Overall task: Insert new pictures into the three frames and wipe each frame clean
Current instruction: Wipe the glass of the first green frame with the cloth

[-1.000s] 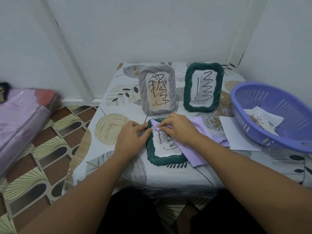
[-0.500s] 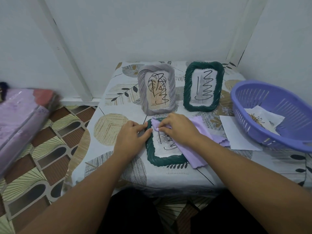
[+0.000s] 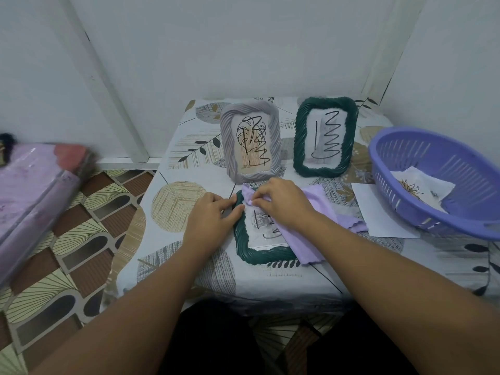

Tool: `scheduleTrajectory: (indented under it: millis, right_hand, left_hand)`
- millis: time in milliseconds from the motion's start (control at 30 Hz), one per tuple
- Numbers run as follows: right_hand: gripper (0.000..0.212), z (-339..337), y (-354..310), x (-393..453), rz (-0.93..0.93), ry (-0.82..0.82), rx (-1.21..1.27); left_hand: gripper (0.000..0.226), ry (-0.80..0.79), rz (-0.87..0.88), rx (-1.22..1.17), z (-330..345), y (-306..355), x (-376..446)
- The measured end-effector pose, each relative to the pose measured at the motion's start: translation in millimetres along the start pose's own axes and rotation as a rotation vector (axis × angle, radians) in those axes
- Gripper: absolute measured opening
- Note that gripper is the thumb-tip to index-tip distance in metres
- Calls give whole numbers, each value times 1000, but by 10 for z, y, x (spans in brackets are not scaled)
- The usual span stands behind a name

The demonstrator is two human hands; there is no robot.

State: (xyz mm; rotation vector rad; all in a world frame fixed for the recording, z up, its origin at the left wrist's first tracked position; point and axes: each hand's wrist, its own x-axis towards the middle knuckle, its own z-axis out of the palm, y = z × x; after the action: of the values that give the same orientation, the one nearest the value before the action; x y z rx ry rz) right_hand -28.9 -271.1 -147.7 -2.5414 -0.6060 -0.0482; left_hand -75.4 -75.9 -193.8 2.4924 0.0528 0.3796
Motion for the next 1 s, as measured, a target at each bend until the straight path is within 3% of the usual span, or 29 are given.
scheduleTrajectory:
  millis: [500,1000]
  right_hand:
    - [17,-8,71,-190,-71,-30,12]
    - [18,-23,9,-149,-30,-1,13]
  left_hand:
    - [46,-7,-6,-7,6,-15,8]
    - [43,1,4,-4,5,-6,-2]
